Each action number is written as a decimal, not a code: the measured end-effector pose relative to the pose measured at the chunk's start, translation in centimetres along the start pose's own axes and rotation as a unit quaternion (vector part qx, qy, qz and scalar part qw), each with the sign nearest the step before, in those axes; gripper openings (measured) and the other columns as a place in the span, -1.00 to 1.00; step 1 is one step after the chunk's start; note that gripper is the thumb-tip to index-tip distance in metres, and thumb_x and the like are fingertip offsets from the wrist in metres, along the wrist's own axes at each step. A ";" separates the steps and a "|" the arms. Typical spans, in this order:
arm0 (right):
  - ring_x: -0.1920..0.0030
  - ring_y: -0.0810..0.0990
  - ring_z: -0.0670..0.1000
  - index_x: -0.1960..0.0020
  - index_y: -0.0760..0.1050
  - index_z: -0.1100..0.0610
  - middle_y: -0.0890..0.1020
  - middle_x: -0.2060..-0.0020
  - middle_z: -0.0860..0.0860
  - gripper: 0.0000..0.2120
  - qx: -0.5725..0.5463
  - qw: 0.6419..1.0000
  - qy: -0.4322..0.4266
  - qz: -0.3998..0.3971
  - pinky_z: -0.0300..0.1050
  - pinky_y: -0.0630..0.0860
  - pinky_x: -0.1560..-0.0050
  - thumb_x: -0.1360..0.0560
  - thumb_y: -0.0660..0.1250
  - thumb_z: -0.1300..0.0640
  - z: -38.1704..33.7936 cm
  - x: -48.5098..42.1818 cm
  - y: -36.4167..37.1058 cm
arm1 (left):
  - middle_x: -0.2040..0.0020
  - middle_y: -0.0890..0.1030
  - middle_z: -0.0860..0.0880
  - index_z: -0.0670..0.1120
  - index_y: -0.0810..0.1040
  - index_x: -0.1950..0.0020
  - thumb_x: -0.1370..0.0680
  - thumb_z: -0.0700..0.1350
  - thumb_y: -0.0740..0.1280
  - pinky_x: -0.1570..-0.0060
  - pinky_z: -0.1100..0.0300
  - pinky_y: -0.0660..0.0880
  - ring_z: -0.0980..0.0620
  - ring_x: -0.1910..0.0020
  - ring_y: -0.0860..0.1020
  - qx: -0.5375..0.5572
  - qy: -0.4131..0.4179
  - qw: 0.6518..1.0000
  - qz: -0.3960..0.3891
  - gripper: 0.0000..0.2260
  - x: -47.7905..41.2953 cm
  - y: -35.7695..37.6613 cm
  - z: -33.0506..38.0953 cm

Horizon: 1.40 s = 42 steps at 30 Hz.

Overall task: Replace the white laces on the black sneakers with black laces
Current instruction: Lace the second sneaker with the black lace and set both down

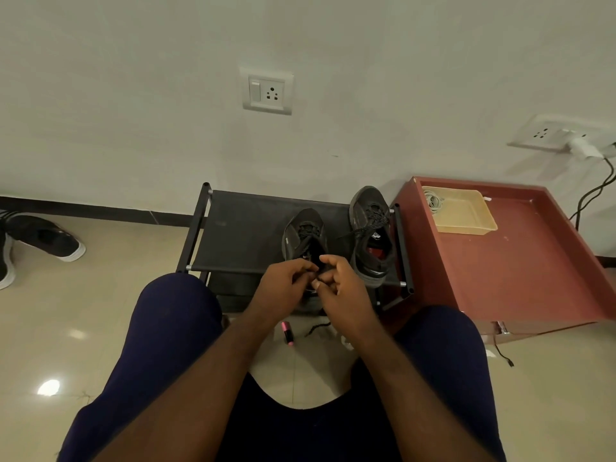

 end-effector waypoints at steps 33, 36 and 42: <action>0.35 0.61 0.01 0.02 0.55 0.24 0.70 0.22 0.18 -0.95 -0.142 0.983 0.105 0.057 -0.17 0.56 0.36 -0.54 0.41 0.29 2.4 -1.3 -2.2 | -0.16 0.63 -0.03 -0.05 0.51 -0.37 -0.53 -0.14 0.37 -0.28 -0.02 0.44 0.01 -0.16 0.56 -0.130 -0.043 0.990 -0.018 -0.60 -0.4 -1.7 -1.2; 0.38 0.60 -0.05 0.05 0.64 0.28 0.70 0.26 0.16 -0.95 -0.104 0.990 0.080 0.049 -0.22 0.53 0.37 -0.52 0.43 0.29 1.2 -2.0 -2.0 | -0.11 0.66 0.00 -0.04 0.59 -0.28 -0.51 -0.02 0.36 -0.29 -0.11 0.39 0.02 -0.14 0.57 -0.130 0.033 0.991 -0.027 -0.65 -0.5 -0.4 0.4; 0.21 0.64 -0.05 -0.13 0.62 0.23 0.71 0.11 0.15 -0.85 -0.056 0.997 0.052 0.019 -0.17 0.59 0.19 -0.61 0.30 0.27 0.3 -4.4 -0.9 | 0.24 0.66 0.00 -0.12 0.68 0.03 -0.58 -0.21 0.34 0.21 0.35 0.46 0.17 0.27 0.58 -0.019 -0.034 0.998 0.051 -0.88 -0.8 -1.6 -0.4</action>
Point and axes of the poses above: each hand's wrist, its own x-axis away from the middle knuckle, its own y-axis out of the palm, z = x × y, the point moved 6 cm from there along -x, towards the middle knuckle
